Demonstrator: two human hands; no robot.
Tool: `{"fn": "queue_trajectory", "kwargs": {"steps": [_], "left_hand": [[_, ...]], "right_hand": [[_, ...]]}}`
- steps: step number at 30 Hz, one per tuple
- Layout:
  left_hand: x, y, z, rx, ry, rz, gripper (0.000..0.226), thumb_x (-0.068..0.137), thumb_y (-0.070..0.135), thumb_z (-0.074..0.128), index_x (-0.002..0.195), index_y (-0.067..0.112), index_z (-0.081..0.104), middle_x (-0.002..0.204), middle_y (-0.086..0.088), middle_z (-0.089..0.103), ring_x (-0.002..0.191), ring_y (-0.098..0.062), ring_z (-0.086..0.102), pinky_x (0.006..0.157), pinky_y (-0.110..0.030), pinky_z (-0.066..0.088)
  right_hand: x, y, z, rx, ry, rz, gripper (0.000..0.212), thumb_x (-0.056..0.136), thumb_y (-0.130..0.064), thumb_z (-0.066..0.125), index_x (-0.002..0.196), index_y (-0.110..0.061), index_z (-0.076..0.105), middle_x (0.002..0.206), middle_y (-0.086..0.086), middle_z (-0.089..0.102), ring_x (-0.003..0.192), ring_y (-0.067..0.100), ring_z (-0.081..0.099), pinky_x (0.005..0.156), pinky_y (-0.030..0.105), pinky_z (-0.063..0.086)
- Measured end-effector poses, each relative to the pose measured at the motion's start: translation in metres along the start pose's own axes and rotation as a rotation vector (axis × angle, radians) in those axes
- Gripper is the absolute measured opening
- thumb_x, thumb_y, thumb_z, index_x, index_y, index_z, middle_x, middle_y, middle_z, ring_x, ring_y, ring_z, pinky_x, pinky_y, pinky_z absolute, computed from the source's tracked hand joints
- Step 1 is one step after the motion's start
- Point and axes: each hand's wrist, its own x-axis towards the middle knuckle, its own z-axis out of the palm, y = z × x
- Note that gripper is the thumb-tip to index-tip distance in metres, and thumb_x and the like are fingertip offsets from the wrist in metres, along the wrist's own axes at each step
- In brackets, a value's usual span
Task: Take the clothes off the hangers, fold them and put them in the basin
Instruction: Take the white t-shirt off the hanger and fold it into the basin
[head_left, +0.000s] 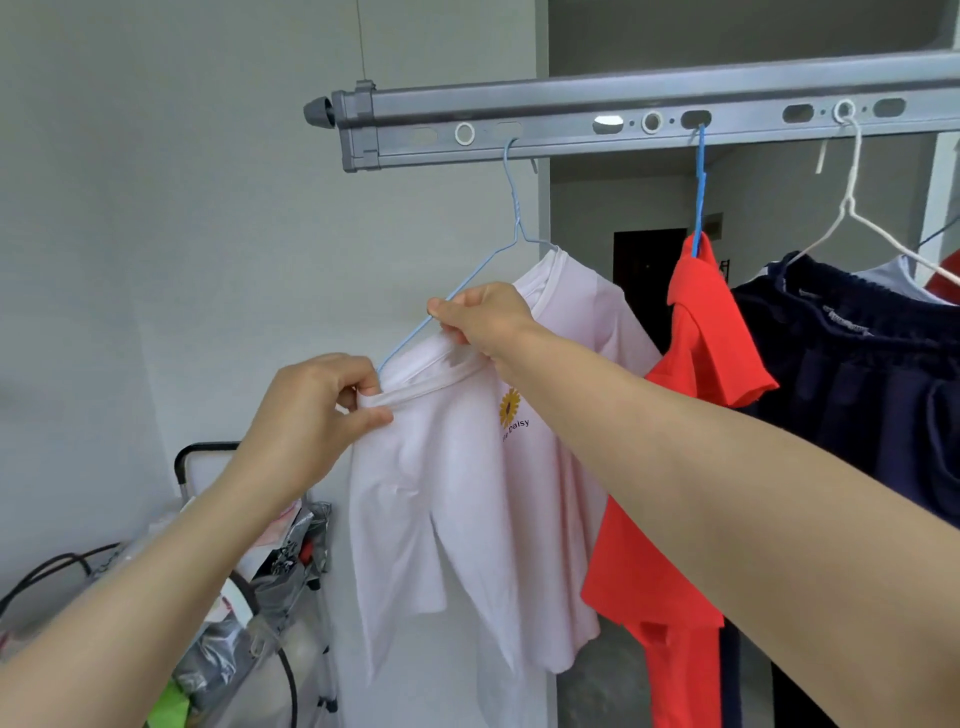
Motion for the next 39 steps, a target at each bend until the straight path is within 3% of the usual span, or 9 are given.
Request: {"fn": "queue_trajectory", "kwargs": {"steps": [3,7,14,19,21,25,32,36,39], "left_hand": [[-0.009,-0.001,0.009,-0.033,0.038,0.036,0.036,0.066,0.002,0.082,0.067,0.020,0.050,0.065,0.008,0.052,0.068,-0.003,0.052,0.060,-0.015,0.038],[-0.017,0.001,0.027,-0.044,0.104,0.010,0.035,0.068,0.000,0.079,0.068,0.018,0.049,0.065,-0.001,0.052,0.061,-0.014,0.048,0.059,-0.020,0.037],[0.002,-0.010,0.073,-0.632,0.053,-0.460,0.034,0.082,-0.006,0.062,0.065,0.018,0.045,0.064,-0.005,0.043,0.061,-0.018,0.036,0.056,-0.028,0.028],[0.015,-0.002,0.109,-0.775,0.108,-0.596,0.038,0.082,-0.016,0.044,0.063,0.017,0.042,0.064,-0.002,0.039,0.059,-0.014,0.033,0.056,-0.026,0.027],[0.021,0.004,0.118,-0.755,0.098,-0.596,0.040,0.080,-0.020,0.038,0.062,0.016,0.044,0.065,-0.001,0.044,0.059,-0.013,0.039,0.057,-0.022,0.031],[0.022,0.014,0.137,-0.685,-0.014,-0.522,0.044,0.077,-0.023,0.033,0.060,0.015,0.046,0.065,-0.002,0.049,0.062,-0.012,0.046,0.058,-0.015,0.036],[0.009,0.025,0.138,-0.694,-0.318,-0.318,0.039,0.083,-0.019,0.040,0.065,0.014,0.054,0.068,-0.004,0.051,0.063,-0.012,0.047,0.056,-0.012,0.034],[-0.017,0.020,0.132,-0.703,-0.544,-0.284,0.025,0.078,0.002,0.047,0.066,0.020,0.058,0.074,-0.028,0.053,0.073,-0.024,0.043,0.069,-0.032,0.030],[-0.041,0.031,0.128,-0.793,-0.654,-0.274,0.018,0.075,0.009,0.048,0.068,0.021,0.060,0.079,-0.028,0.056,0.075,-0.027,0.048,0.074,-0.034,0.034]], "right_hand": [[-0.004,-0.005,0.000,0.066,0.007,-0.004,0.027,0.086,-0.029,0.067,0.064,-0.017,0.055,0.065,-0.002,0.058,0.055,0.009,0.050,0.047,0.019,0.030],[-0.020,-0.012,-0.003,0.206,-0.006,-0.108,0.022,0.089,-0.033,0.063,0.072,-0.019,0.062,0.071,-0.006,0.060,0.057,0.003,0.052,0.053,0.014,0.036],[-0.042,0.001,-0.027,0.127,-0.134,-0.085,0.045,0.097,-0.052,0.031,0.099,-0.028,0.070,0.102,-0.009,0.068,0.085,0.010,0.048,0.075,0.026,0.037],[-0.055,0.021,-0.048,-0.038,-0.253,-0.152,0.027,0.097,-0.025,0.046,0.118,-0.027,0.063,0.123,-0.008,0.057,0.102,0.000,0.050,0.081,0.016,0.040],[-0.056,0.024,-0.052,-0.143,-0.261,-0.235,0.042,0.093,-0.011,0.050,0.133,-0.023,0.053,0.136,-0.004,0.048,0.116,0.005,0.045,0.087,0.009,0.037],[-0.054,0.033,-0.054,-0.206,-0.117,-0.211,0.061,0.090,-0.005,0.051,0.146,-0.021,0.033,0.147,0.002,0.036,0.130,0.016,0.039,0.105,0.028,0.036],[-0.068,0.081,-0.055,-0.286,-0.347,0.257,0.069,0.093,-0.011,0.052,0.151,-0.014,0.015,0.144,0.008,0.038,0.124,0.020,0.044,0.090,0.031,0.051],[-0.086,0.114,-0.043,-0.346,-0.464,0.311,0.066,0.093,-0.005,0.047,0.151,-0.015,0.017,0.122,0.001,0.048,0.118,0.018,0.046,0.090,0.030,0.049],[-0.109,0.134,-0.042,-0.358,-0.533,0.314,0.050,0.093,-0.003,0.042,0.140,-0.016,0.039,0.123,0.002,0.049,0.114,0.015,0.048,0.095,0.034,0.047]]}}
